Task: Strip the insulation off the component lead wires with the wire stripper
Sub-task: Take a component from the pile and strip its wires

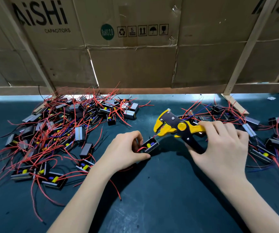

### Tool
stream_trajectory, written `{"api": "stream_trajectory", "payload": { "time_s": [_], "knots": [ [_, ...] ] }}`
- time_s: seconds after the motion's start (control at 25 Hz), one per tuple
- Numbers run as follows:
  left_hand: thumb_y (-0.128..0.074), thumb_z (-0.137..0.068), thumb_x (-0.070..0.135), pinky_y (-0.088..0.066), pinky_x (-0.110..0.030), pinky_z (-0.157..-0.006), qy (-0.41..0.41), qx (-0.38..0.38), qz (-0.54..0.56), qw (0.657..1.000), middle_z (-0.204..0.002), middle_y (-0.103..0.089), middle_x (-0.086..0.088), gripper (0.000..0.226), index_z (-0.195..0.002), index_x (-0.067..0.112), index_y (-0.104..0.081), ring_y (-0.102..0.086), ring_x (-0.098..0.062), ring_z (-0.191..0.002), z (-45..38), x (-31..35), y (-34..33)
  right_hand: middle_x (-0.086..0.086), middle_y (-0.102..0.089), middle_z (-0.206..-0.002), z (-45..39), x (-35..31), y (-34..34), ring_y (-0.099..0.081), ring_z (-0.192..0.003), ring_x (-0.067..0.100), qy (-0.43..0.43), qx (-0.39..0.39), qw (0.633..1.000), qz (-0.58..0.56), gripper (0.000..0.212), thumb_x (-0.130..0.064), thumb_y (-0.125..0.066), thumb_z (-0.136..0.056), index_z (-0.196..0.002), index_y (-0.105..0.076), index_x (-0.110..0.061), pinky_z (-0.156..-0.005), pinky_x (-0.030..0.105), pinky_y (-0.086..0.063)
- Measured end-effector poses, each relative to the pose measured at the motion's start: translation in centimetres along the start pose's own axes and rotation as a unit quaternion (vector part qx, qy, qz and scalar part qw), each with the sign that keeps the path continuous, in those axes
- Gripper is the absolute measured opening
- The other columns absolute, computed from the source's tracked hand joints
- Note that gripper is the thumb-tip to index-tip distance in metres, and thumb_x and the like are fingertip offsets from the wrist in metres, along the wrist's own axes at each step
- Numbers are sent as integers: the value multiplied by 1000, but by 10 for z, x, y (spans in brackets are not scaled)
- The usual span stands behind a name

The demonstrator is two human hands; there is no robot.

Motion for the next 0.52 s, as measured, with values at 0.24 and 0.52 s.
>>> {"api": "stream_trajectory", "payload": {
  "time_s": [0.24, 0.52],
  "knots": [
    [-78, -71, 40, -48, -32, -64, -17, -1, -39, 999, -63, -60, 11, 30, -81, 28, -52, -53, -12, -66, 0, 6, -4, 4, -64, -91, -2, 25, -4, -55, -86, 33, -50, -42, 998, 11, 52, -40, -84, -60, -103, -66, -16, -76, 39, -28],
    [-81, -80, 28, -49, -24, -81, -76, -8, 143, 987, -101, -72, 7, 42, -118, 20, -64, -63, -1, -84, 3, 28, -17, 10, -66, -97, -9, 57, 1, -55, -96, 36, -160, -46, 985, -34, 55, -40, -85, -63, -108, -65, -16, -78, 42, -32]
  ]
}}
Point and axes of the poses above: each hand's wrist, its own z-axis away from the middle knuckle, its own y-axis out of the back of the hand, x = y × z, the point moved 8 cm from there along -z, towards the middle knuckle
